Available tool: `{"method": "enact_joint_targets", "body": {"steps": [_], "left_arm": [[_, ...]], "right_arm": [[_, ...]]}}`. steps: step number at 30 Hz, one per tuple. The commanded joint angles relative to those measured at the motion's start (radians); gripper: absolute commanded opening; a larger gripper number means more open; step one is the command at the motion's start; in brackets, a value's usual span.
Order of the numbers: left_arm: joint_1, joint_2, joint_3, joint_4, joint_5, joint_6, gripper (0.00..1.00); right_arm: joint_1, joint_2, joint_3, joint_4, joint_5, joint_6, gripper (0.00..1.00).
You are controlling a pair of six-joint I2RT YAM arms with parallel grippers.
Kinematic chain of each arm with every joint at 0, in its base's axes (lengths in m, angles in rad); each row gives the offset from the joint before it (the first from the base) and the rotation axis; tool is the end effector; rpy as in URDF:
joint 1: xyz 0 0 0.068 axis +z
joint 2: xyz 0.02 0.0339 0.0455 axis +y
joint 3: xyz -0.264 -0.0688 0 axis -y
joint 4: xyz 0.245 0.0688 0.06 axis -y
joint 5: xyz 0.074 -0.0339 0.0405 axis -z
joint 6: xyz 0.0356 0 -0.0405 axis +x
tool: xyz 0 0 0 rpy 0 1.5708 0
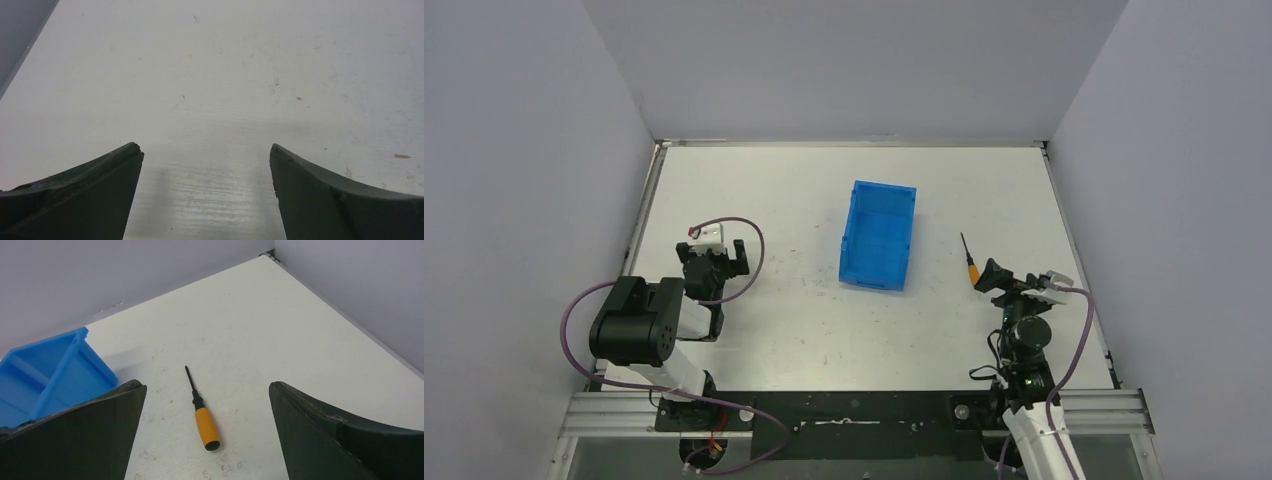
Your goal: Put the screwdriver in the bin
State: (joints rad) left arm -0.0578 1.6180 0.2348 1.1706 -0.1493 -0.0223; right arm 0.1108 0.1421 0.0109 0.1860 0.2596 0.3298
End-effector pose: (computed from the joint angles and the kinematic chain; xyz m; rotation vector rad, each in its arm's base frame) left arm 0.2437 -0.0088 0.1247 -0.0758 1.7800 0.0754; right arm 0.1179 0.0039 0.1843 0.3709 1.4739 0.1558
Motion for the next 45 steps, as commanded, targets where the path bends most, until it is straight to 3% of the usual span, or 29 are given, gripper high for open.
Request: {"method": "enact_joint_targets", "body": {"steps": [1, 10, 15, 22, 29, 34, 39, 41, 44, 45], "left_arm": [[0.001, -0.009, 0.014, 0.048, -0.006, -0.011, 0.97], [0.000, -0.007, 0.018, 0.044, -0.010, -0.008, 0.97], [0.000, -0.007, 0.018, 0.041, -0.010, -0.010, 0.97], [0.000, -0.006, 0.018, 0.040, -0.009, -0.007, 0.97], [0.000, -0.007, 0.019, 0.041, -0.010, -0.008, 0.97], [0.000, -0.006, 0.018, 0.040, -0.010, -0.007, 0.97], [-0.001, -0.007, 0.019, 0.040, -0.010, -0.007, 0.97], [0.000, -0.007, 0.018, 0.040, -0.010, -0.007, 0.97], [0.000, -0.007, 0.018, 0.041, -0.010, -0.007, 0.97], [0.000, -0.007, 0.019, 0.040, -0.010, -0.007, 0.97]], "right_arm": [[-0.005, 0.053, 0.020, 0.065, -0.013, 0.007, 1.00], [-0.005, 0.186, 0.112, 0.085, -0.090, -0.018, 1.00], [-0.005, 0.543, 0.346, -0.116, -0.024, -0.008, 1.00], [-0.011, 1.171, 0.744, -0.450, -0.110, -0.094, 1.00], [-0.016, 1.350, 0.832, -0.465, -0.188, -0.102, 0.95], [-0.016, 1.388, 0.816, -0.464, -0.226, -0.104, 0.81], [-0.021, 1.423, 0.809, -0.463, -0.228, -0.115, 0.56], [-0.025, 1.441, 0.818, -0.465, -0.227, -0.116, 0.42], [-0.025, 1.451, 0.840, -0.481, -0.229, -0.116, 0.06], [-0.025, 1.443, 0.847, -0.488, -0.231, -0.114, 0.00]]}}
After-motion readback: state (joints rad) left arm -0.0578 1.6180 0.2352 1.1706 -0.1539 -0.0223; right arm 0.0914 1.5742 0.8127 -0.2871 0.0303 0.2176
